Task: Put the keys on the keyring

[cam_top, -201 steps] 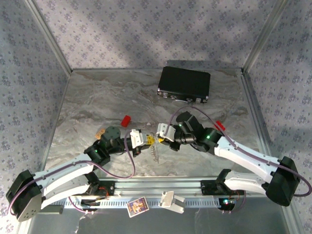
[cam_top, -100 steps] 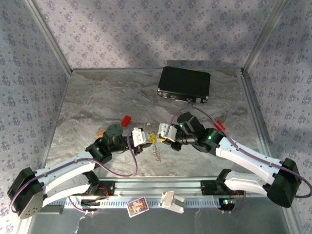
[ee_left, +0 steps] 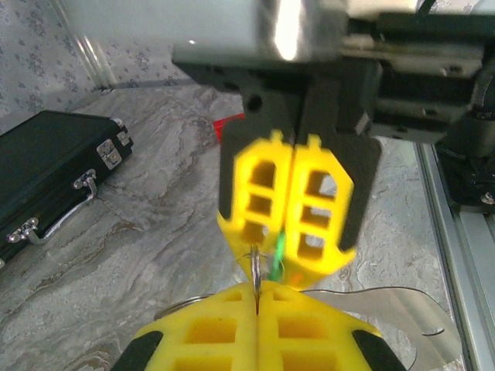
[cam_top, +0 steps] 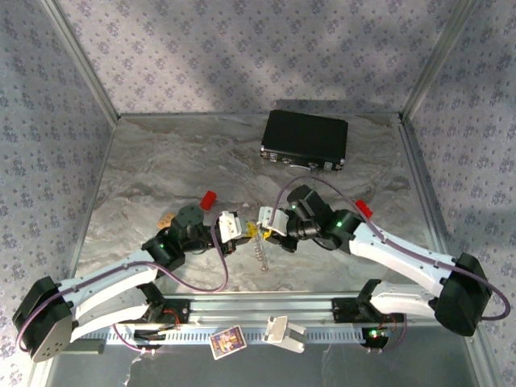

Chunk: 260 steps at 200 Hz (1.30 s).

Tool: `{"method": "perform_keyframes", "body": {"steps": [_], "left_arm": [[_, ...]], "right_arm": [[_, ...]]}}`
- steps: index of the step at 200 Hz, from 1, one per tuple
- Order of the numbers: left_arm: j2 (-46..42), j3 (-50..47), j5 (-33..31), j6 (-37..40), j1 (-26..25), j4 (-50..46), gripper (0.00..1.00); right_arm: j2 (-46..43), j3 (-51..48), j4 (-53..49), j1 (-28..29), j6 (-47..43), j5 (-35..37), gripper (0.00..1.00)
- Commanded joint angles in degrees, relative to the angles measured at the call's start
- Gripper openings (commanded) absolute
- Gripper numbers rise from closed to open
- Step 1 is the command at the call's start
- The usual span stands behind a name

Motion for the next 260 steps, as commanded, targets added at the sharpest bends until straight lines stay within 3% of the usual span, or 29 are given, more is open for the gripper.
{"method": "perform_keyframes", "body": {"steps": [1, 90, 155, 186, 260], "left_arm": [[-0.48, 1.18, 0.45, 0.82, -0.06, 1.12, 0.0], [-0.32, 1.31, -0.3, 1.11, 0.11, -0.48, 0.0], [-0.23, 1.39, 0.76, 0.12, 0.23, 2.42, 0.0], [-0.04, 1.22, 0.63, -0.02, 0.26, 2.19, 0.0], [-0.25, 1.21, 0.83, -0.07, 0.41, 1.64, 0.0]], "right_arm": [[-2.47, 1.26, 2.46, -1.27, 2.15, -1.3, 0.0], [-4.99, 0.3, 0.54, -2.18, 1.42, 1.96, 0.0], [4.42, 1.43, -3.39, 2.31, -0.19, 0.42, 0.0], [1.61, 0.95, 2.32, 1.59, 2.38, -3.42, 0.0], [-1.9, -0.4, 4.7, -2.16, 4.23, -1.01, 0.0]]}}
